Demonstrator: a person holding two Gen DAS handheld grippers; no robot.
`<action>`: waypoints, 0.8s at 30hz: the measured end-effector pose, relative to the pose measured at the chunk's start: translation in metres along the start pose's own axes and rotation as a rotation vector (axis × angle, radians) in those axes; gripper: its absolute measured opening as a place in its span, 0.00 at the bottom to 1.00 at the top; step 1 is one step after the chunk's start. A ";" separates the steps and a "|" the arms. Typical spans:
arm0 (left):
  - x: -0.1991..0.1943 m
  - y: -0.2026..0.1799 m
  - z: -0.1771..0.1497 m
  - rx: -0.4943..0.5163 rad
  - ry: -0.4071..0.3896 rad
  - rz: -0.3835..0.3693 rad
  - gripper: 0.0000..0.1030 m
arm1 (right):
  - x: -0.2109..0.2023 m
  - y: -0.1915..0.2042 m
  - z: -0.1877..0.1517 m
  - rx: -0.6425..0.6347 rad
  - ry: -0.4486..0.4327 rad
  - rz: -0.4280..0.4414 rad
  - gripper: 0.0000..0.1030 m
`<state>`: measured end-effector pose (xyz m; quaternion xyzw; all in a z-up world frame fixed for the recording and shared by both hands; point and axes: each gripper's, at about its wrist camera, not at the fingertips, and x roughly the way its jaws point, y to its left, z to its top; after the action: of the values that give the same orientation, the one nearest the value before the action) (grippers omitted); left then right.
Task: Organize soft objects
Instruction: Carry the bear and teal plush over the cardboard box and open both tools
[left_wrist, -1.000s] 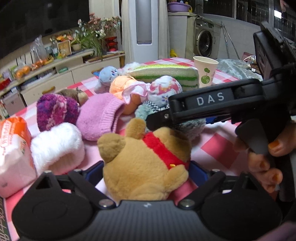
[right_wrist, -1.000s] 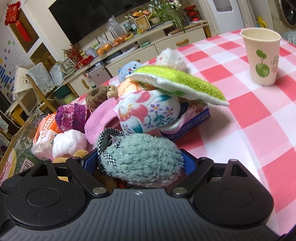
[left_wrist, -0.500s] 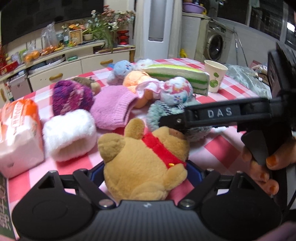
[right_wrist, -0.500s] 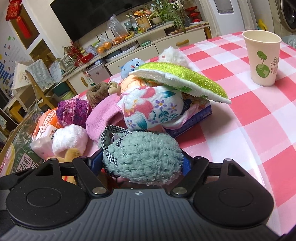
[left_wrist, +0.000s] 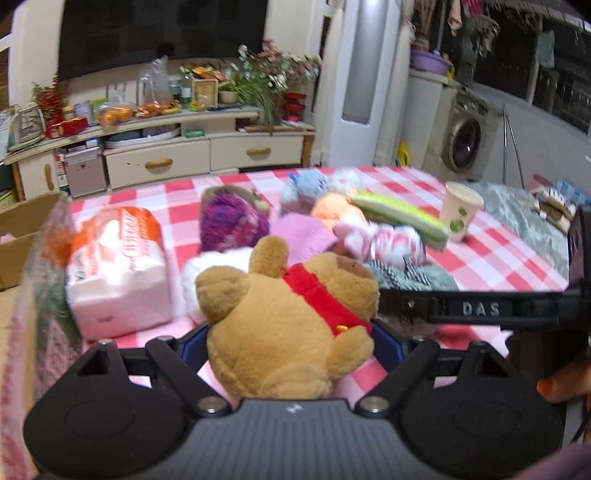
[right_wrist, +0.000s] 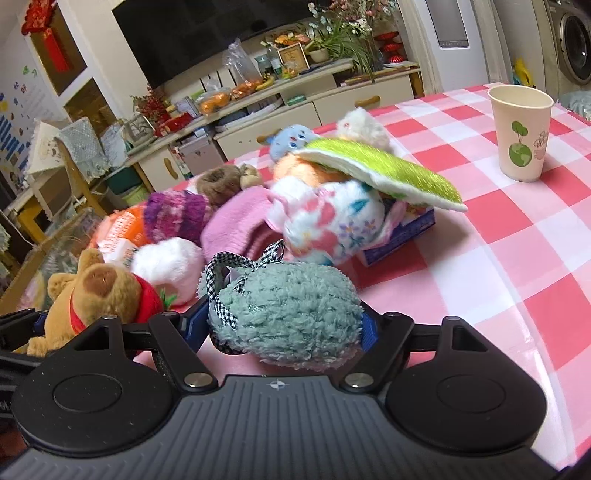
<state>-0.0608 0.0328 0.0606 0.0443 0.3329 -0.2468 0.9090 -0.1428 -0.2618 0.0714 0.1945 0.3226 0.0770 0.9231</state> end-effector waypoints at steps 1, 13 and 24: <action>-0.004 0.003 0.001 -0.009 -0.010 0.003 0.84 | -0.001 0.002 0.002 0.006 -0.006 0.009 0.92; -0.058 0.040 0.016 -0.129 -0.172 0.032 0.84 | -0.012 0.032 0.029 0.042 -0.089 0.090 0.92; -0.095 0.098 0.018 -0.259 -0.262 0.150 0.84 | 0.013 0.097 0.051 -0.076 -0.108 0.244 0.92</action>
<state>-0.0661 0.1544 0.1258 -0.0807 0.2364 -0.1370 0.9586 -0.1018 -0.1855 0.1404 0.2010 0.2433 0.1904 0.9296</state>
